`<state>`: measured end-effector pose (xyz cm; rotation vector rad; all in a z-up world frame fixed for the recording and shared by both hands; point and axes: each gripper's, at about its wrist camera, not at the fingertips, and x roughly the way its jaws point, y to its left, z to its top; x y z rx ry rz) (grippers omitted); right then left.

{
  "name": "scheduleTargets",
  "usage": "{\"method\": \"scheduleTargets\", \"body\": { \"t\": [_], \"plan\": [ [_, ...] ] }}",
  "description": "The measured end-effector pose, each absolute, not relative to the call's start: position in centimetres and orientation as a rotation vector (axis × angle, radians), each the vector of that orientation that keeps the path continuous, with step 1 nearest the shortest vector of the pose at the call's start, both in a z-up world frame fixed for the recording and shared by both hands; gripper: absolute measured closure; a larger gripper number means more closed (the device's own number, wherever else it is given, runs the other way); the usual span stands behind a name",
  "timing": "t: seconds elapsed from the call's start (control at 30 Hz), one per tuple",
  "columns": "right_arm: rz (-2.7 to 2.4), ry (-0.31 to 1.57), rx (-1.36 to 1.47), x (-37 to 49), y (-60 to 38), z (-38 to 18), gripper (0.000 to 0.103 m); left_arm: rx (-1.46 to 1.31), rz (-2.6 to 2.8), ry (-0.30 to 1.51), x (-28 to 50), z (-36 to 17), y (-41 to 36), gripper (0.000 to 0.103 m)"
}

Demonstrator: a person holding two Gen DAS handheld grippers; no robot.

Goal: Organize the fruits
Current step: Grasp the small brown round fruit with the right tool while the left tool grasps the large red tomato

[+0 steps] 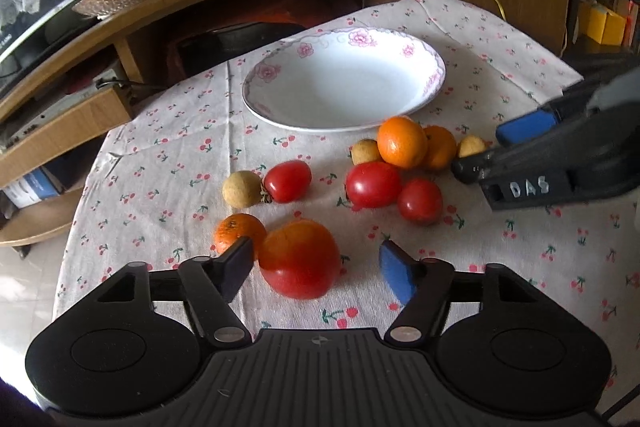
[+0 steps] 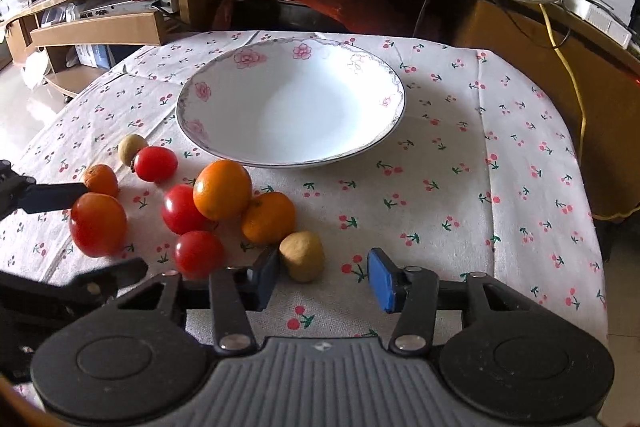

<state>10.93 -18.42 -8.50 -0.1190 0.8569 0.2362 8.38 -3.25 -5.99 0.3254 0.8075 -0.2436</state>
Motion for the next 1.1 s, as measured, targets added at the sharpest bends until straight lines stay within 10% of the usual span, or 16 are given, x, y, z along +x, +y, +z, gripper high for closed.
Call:
{"method": "scheduleTargets", "body": {
  "t": [0.3,0.67,1.1],
  "plan": [
    [0.251,0.866,-0.134,10.5,-18.0,-8.2,0.078,0.354,-0.260,0.782,8.4,-6.0,-3.6,0.032],
    [0.253,0.896,-0.093,10.1,-18.4,-8.0,0.078,0.320,-0.274,0.812,7.7,-5.1,-2.8,0.041],
    [0.265,0.907,-0.045,9.9,-19.0,-8.0,0.077,0.196,-0.330,0.921,10.5,-6.4,-2.1,0.016]
  ]
}}
